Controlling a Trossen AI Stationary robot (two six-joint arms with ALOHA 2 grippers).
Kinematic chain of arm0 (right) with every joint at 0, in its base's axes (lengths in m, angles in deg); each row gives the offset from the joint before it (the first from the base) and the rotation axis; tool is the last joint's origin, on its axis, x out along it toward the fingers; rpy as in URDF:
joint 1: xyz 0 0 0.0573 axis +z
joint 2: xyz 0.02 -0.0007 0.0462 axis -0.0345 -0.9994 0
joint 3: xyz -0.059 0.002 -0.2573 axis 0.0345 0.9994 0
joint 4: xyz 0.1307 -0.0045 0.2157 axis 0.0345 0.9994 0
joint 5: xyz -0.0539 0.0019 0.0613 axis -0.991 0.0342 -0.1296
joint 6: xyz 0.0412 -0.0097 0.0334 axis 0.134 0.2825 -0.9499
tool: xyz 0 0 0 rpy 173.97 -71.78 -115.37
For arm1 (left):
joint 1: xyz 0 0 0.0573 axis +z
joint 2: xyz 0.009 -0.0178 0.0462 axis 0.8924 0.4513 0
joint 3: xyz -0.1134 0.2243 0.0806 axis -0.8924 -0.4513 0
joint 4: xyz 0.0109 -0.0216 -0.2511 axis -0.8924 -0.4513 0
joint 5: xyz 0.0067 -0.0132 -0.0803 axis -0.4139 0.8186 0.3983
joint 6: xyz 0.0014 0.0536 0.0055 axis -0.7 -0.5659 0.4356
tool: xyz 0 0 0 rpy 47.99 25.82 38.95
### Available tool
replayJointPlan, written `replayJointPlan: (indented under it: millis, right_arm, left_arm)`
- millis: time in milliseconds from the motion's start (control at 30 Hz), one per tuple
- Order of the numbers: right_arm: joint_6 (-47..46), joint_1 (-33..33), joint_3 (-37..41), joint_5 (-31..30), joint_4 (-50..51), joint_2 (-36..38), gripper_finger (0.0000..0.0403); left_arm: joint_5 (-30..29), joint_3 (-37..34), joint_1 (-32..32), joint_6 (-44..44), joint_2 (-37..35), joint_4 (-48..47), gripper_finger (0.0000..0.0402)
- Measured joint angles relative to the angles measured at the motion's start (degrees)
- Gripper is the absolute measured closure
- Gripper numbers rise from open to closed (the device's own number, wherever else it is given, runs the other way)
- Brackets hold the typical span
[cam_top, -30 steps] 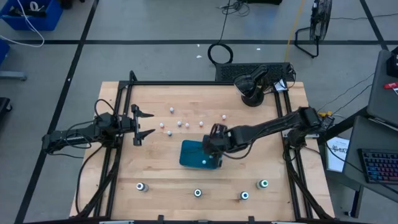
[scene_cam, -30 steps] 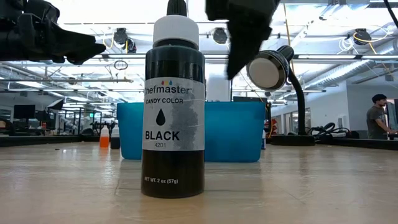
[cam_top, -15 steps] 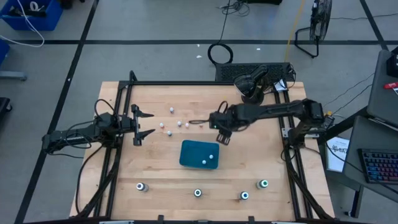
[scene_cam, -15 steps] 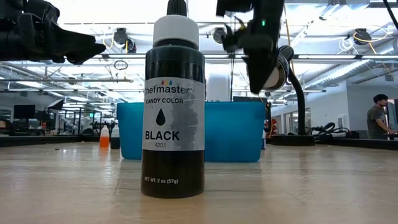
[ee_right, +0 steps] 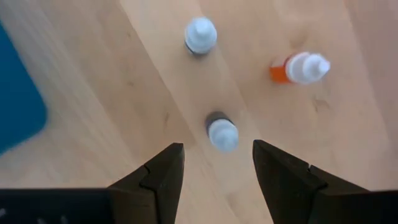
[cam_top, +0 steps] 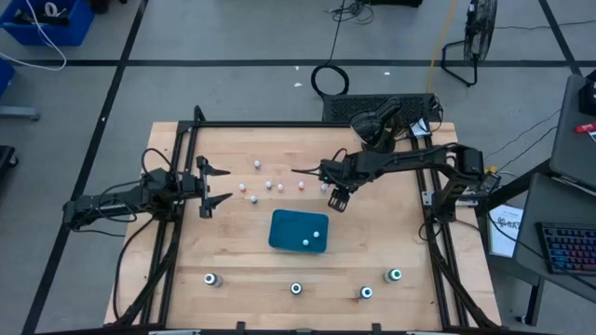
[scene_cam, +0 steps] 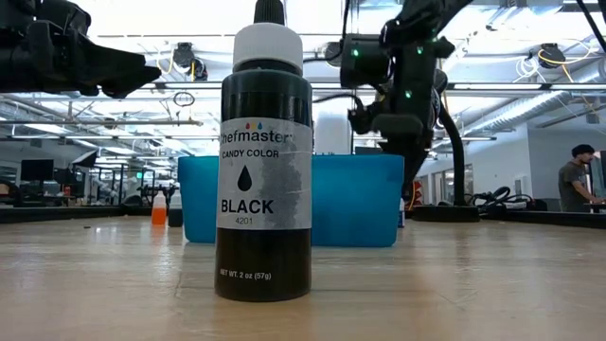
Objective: Pick & Place food coloring
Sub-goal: Put the black food coloring bottle into the blue bin
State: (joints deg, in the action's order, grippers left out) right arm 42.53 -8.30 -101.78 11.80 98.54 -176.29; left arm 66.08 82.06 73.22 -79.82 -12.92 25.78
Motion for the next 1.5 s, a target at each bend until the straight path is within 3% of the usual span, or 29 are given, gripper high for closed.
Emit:
replayJointPlan:
  millis: [133,333,1100,1300,1500]
  right_arm:
    - [0.10,-0.70,3.74,3.30,-5.87,0.02,0.0220]
    - [0.50,-1.38,7.39,3.60,-13.03,0.02,0.0220]
    - [1.19,-1.93,11.64,3.54,-18.49,-0.02,0.0223]
    - [1.31,-1.93,11.64,3.20,-18.56,-0.02,0.0262]
    - [3.08,-1.72,11.64,1.90,-19.34,0.17,0.0345]
  left_arm:
    - [0.00,0.00,-0.01,0.00,0.00,0.00,0.0096]
    - [0.00,0.00,-0.02,0.00,-0.01,0.00,0.0096]
    - [0.00,0.00,0.00,0.00,-0.01,0.00,0.0096]
    - [0.00,0.00,0.00,0.00,0.00,0.00,0.0096]
    - [0.00,0.00,0.00,0.00,0.00,0.00,0.0096]
